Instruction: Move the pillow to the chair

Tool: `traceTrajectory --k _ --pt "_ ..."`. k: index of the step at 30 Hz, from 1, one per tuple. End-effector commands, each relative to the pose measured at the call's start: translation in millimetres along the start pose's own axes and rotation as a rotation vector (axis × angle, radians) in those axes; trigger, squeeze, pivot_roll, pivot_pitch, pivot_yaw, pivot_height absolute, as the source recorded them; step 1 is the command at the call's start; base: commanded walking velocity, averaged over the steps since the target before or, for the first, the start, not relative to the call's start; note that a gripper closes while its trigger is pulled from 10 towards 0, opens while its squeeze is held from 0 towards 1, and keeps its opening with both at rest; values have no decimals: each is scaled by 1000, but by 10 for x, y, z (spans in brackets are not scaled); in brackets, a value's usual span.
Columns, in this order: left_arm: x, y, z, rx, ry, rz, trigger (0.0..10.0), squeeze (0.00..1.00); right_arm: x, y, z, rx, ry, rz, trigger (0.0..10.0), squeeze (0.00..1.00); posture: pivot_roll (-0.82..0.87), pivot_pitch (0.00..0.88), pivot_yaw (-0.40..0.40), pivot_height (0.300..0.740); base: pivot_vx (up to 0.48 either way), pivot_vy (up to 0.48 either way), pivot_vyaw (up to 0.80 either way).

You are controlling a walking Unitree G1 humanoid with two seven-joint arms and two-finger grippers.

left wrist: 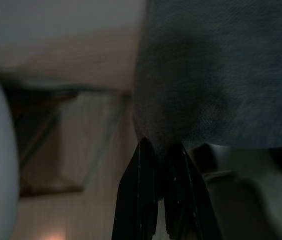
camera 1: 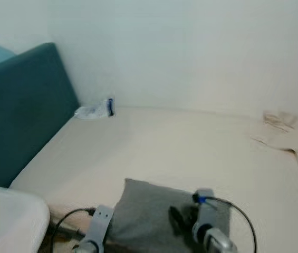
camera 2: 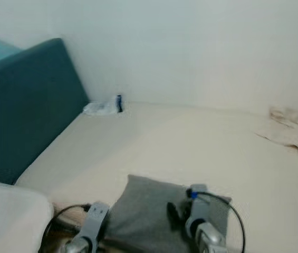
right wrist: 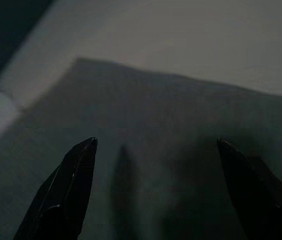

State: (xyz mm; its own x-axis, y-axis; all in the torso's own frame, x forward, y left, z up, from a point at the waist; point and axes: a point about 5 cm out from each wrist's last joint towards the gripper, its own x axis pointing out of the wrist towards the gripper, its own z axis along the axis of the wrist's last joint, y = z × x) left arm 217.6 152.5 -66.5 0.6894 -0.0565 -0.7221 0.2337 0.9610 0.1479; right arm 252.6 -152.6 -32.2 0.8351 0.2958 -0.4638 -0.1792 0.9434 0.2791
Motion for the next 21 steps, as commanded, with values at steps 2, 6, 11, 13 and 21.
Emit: traceTrajectory --k 2,6,11,13,21 --pt "-20 29 -92 -2 35 7 10000 0 -19 12 -82 -3 38 1 10000 0 -98 0 76 740 0 0 769" --pt "-52 -1 -228 -63 90 7 10000 0 -127 -27 -346 -71 182 -19 10000 0 -101 0 71 740 0 0 767" --pt "-80 49 -327 -128 128 42 10000 0 -176 -101 -390 -63 208 -45 10000 0 -101 0 65 740 0 0 764" --pt "-93 83 -366 -161 141 62 10000 0 -189 -127 -392 -62 212 -51 10000 0 -99 0 61 740 0 0 769" --pt "-143 227 -486 -239 177 125 10000 0 -200 -124 -418 -68 226 -45 10000 0 -93 0 54 740 0 0 769"
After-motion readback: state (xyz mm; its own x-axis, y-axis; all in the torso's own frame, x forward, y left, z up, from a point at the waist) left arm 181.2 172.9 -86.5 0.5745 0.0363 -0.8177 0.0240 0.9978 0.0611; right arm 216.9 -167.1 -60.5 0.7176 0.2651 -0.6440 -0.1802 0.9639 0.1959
